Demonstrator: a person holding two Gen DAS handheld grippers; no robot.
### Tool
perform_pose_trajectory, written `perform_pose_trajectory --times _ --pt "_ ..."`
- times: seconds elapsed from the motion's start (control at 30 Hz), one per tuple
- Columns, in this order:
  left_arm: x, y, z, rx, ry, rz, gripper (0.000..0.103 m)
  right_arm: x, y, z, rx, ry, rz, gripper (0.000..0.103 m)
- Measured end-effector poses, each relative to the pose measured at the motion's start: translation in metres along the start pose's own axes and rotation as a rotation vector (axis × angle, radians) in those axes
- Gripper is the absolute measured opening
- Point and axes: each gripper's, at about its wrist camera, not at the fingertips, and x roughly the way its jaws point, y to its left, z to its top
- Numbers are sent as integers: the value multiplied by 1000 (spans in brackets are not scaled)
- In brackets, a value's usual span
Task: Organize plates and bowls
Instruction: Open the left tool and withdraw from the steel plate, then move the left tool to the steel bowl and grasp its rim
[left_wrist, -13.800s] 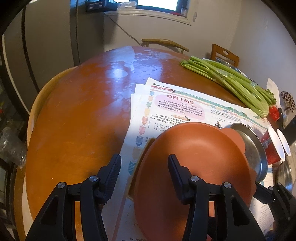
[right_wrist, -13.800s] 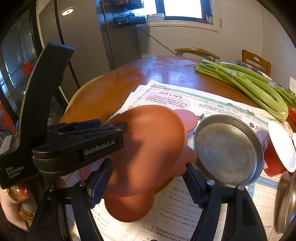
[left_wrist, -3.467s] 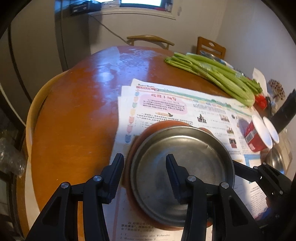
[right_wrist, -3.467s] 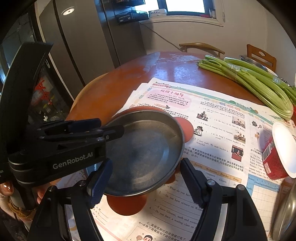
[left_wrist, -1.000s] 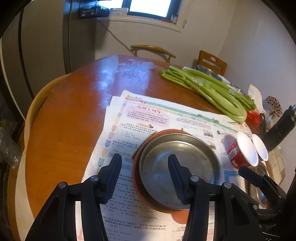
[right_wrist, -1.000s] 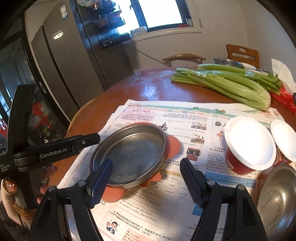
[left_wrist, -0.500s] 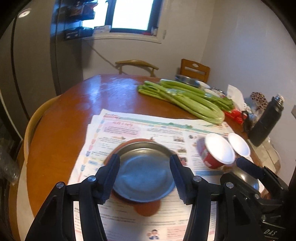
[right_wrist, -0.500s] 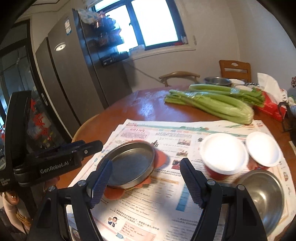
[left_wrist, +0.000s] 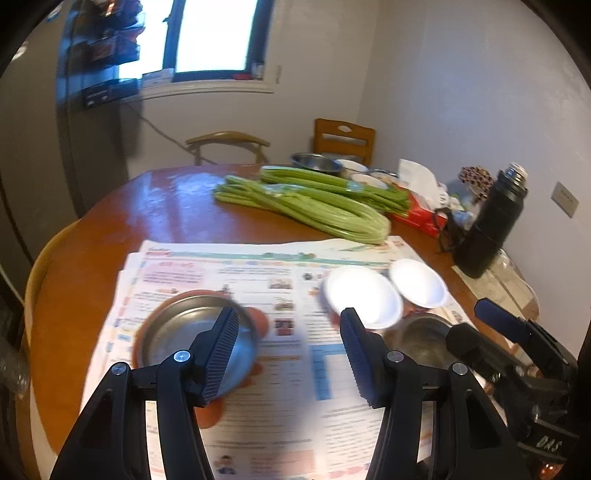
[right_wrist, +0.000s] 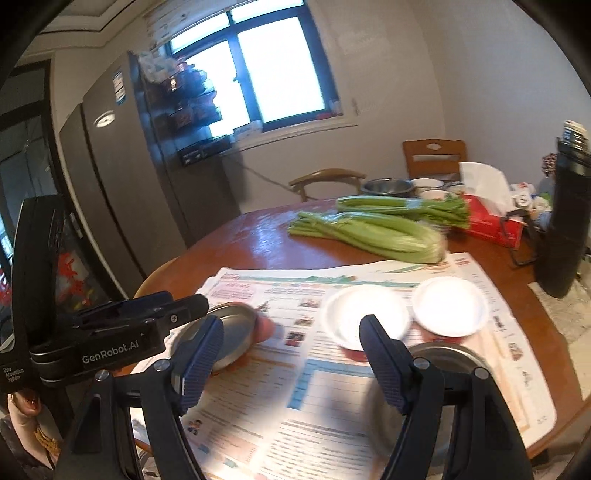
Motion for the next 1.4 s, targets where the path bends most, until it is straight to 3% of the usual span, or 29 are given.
perform_pose_trajectory --times 0.3,0.63,0.9,1.4 --pt "17 -53 6 39 20 -80 59 -32 -56 -4 61 -14 -119 75" --pt "37 -89 -2 49 58 -106 59 -49 -103 -21 94 37 -230 75" --pt "57 -104 -16 49 114 -89 59 -49 -123 -34 119 63 -234 75" --pt "104 -115 -43 47 230 -60 59 -4 -141 -58 90 173 -216 75"
